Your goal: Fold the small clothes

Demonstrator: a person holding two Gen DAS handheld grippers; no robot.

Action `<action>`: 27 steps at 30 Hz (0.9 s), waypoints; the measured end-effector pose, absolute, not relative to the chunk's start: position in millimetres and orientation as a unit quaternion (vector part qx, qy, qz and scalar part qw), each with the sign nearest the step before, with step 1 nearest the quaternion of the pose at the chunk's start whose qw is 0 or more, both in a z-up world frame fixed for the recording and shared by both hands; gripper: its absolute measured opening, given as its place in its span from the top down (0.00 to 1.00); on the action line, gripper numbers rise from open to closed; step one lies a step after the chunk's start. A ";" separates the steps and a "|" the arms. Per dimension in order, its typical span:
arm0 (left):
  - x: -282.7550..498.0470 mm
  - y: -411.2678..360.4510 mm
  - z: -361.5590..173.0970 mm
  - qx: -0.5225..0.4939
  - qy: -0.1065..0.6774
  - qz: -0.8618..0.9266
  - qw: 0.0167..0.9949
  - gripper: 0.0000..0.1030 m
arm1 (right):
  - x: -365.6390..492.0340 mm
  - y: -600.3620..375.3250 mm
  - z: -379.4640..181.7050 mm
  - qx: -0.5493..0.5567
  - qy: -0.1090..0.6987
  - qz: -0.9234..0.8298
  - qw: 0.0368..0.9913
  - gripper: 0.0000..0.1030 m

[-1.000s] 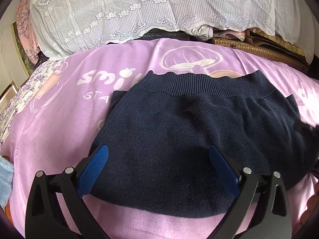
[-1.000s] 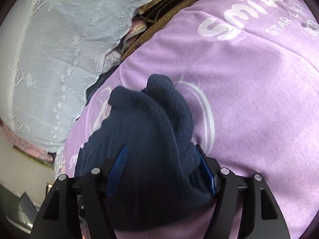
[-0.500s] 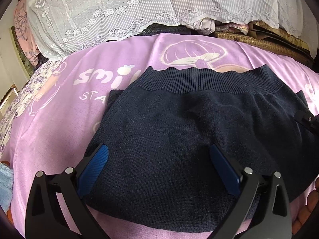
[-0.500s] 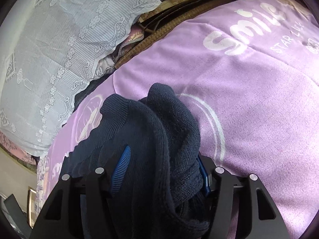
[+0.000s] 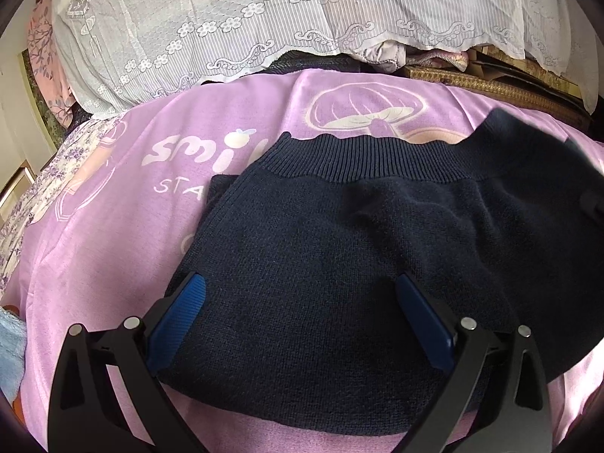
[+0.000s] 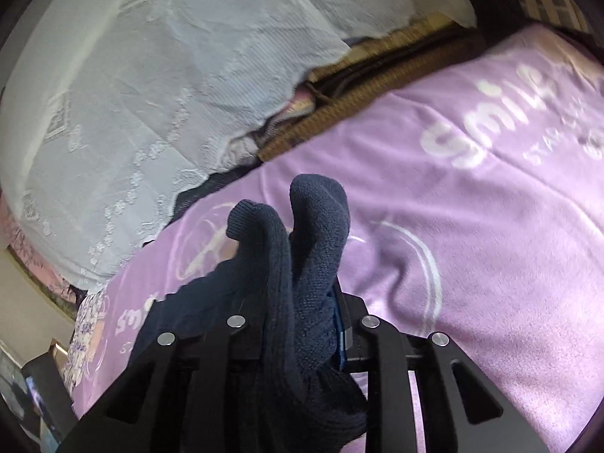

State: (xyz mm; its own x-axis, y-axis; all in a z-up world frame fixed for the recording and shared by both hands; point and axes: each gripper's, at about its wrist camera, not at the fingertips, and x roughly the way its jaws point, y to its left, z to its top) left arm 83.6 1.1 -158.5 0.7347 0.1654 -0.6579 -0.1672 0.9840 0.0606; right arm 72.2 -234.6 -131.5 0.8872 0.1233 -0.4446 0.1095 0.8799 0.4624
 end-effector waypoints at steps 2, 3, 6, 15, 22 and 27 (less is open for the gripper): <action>83.5 1.5 -158.1 -0.002 0.353 0.090 0.931 0.04 | 66.7 -226.2 -123.0 0.232 0.228 0.015 0.946 0.76; 83.6 1.7 -158.0 -0.002 0.353 0.090 0.931 0.04 | 64.1 -222.4 -118.6 0.228 0.224 0.021 0.947 0.77; 84.0 3.2 -157.2 -0.005 0.354 0.089 0.931 0.04 | 61.2 -215.8 -110.4 0.218 0.219 0.031 0.951 0.77; 114.2 -5.1 -124.7 0.011 0.334 0.061 0.941 0.04 | 58.8 -206.7 -103.8 0.203 0.226 0.042 0.952 0.77; 153.8 -33.4 -109.3 0.044 0.332 0.059 0.941 0.04 | 58.5 -200.3 -101.0 0.193 0.229 0.058 0.952 0.77; 164.7 -45.1 -113.1 0.065 0.324 0.062 0.942 0.04 | 57.9 -191.2 -99.0 0.176 0.234 0.072 0.953 0.77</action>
State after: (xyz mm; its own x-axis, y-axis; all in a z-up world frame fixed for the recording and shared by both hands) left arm 164.7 -45.1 -113.1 0.7828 0.1585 -0.6017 -0.0737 0.9838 0.1632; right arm 57.9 -191.2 -99.0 0.8803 0.2195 -0.4205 -0.0547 0.9276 0.3695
